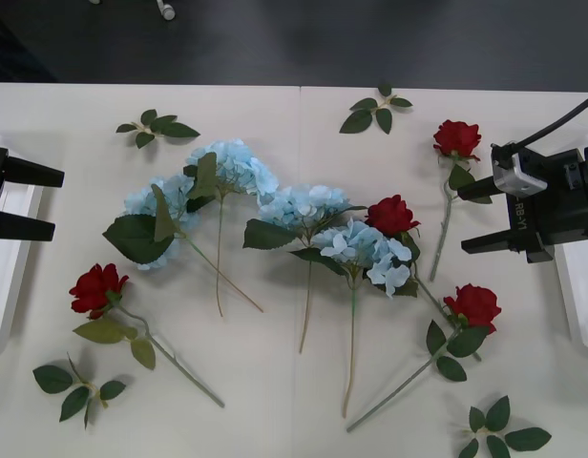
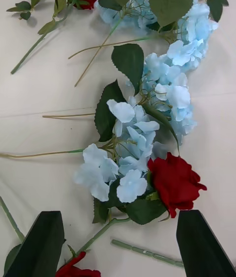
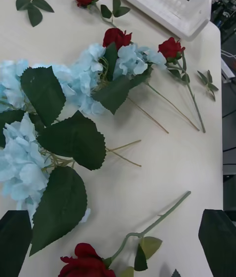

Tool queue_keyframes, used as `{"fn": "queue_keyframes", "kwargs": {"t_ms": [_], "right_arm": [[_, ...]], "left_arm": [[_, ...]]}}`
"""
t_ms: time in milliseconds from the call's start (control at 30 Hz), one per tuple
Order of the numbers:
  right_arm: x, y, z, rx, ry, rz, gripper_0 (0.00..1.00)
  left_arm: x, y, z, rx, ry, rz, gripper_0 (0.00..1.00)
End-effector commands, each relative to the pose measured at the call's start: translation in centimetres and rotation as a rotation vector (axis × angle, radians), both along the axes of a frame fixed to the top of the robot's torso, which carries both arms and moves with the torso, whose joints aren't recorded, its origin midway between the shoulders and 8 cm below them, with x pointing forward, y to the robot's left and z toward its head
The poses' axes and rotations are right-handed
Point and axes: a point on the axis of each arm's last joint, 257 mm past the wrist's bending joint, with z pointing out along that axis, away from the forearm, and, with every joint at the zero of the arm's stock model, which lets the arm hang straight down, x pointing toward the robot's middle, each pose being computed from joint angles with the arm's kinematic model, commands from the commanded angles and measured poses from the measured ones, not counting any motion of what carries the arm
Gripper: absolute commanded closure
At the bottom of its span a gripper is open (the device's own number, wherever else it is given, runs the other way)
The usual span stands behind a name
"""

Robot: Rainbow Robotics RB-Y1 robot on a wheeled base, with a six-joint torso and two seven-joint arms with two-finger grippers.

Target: Put the red flowers into the right box and the blue flowers into the left box

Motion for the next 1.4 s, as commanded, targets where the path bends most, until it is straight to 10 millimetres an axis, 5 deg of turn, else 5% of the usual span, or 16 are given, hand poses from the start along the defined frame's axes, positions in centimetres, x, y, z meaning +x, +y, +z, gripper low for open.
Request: {"fn": "queue_keyframes", "kwargs": {"t_ms": [33,167,200,233,600,800,1100,1400], "right_arm": [[0.4,0.2,1.5,0.002,-0.041,-0.006,0.33],[0.4,0.2,1.5,0.002,-0.041,-0.006,0.33],[-1.1,-0.4,-2.0,0.007,0.058,-0.028,0.33],[-1.1,-0.7,-2.2,0.01,0.062,-0.035,0.33],[1.7,-1.1,-1.1,0.021,-0.027,-0.111,0.33],[5.6,-0.4,0.0,0.197,0.141,-0.45,0.33],[8.9,-1.6,1.2,0.319,0.382,-0.847,0.33],[11.2,-4.7,-1.4,0.244,0.441,-1.124,0.33]], "left_arm": [[-0.8,0.1,-1.7,-0.01,0.016,-0.005,0.0],[-1.3,0.2,-2.0,-0.019,0.029,-0.006,0.0],[-1.4,0.5,-2.4,-0.009,0.038,0.002,0.0],[-1.5,0.6,-2.6,-0.007,0.041,0.005,0.0],[0.0,3.0,-3.9,0.057,0.161,0.218,0.0],[0.5,5.3,-2.9,0.153,0.328,0.559,0.0],[-0.5,6.1,-3.8,0.129,0.497,0.995,0.0],[-0.4,6.6,-6.6,0.054,0.62,1.275,0.0]]}}
